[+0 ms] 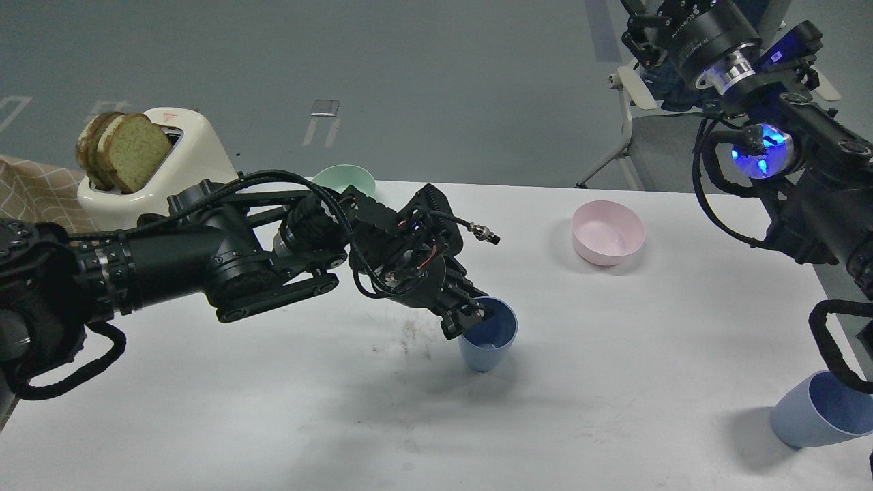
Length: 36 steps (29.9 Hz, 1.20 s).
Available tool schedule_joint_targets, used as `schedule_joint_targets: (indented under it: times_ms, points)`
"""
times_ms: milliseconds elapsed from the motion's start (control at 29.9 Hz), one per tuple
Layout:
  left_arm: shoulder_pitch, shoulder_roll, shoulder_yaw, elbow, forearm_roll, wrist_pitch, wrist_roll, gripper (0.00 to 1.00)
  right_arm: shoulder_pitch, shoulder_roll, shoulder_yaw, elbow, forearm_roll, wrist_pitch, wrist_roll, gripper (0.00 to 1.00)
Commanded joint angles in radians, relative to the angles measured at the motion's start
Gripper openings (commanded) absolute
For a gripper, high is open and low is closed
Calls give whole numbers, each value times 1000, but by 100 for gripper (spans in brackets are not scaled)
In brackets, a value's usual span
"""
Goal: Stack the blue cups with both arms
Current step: 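Set the blue cup upright at table center and release, raising left gripper, then reach the right gripper down to the other blue cup and grasp it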
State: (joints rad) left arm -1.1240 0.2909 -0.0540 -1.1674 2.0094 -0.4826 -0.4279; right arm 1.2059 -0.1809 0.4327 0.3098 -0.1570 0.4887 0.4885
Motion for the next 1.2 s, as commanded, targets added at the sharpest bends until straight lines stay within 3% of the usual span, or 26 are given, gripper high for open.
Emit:
schedule_joint_targets:
  times_ms: [0,201,301,434,702,969,1170]
  points:
    - [-3,-1,-4,-3,-9,-4,1,86,-5,-2,-3,0,1,0,0,100]
    - [-95,36,-21,-18,-167,-4,0,92,-5,-63,-14,31,-4,0,0,100]
    - [-175,86,-52,-12,-332,1,1,94,-3,-181,-110,150,-6,0,0,100]
    - [-186,125,-131,5,-535,6,5,94,-2,-330,-210,310,-50,0,0,100]
    - [-105,202,-276,147,-955,44,14,94,-6,-825,-238,707,-433,0,0,100]
    - [-60,182,-288,248,-1214,82,6,94,-80,-1204,-241,997,-939,0,0,100]
    - [-10,146,-290,290,-1384,84,8,94,-108,-1310,-386,1068,-1133,0,0,100]
